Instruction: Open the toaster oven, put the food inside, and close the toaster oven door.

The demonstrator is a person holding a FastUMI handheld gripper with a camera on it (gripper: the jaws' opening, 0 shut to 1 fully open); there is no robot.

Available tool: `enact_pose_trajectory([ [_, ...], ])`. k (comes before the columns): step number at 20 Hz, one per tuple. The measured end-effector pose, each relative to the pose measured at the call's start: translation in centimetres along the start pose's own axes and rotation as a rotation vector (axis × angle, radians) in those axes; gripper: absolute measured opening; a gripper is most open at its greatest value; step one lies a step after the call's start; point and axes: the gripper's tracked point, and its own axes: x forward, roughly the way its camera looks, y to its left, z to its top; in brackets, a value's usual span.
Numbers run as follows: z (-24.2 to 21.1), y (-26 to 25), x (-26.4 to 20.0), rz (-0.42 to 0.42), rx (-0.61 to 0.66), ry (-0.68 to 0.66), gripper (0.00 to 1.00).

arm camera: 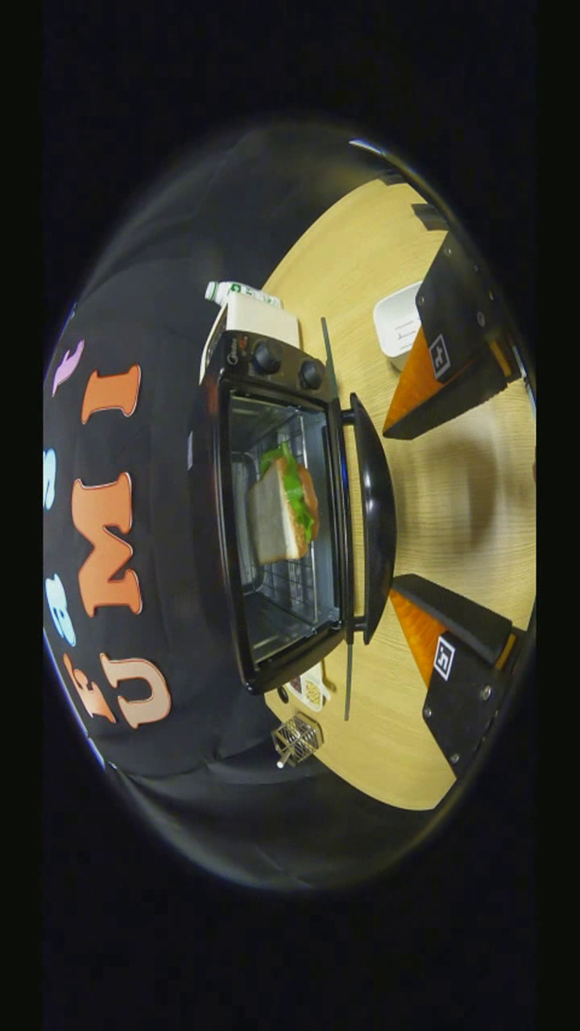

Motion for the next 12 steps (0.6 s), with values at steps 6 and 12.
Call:
enact_pose_trajectory([
  [6, 3.4, 0.7, 1.4, -0.006, -0.03, -0.045, 0.99],
  [12, 7.1, 1.1, 2.8, -0.011, -0.029, -0.095, 1.0],
])
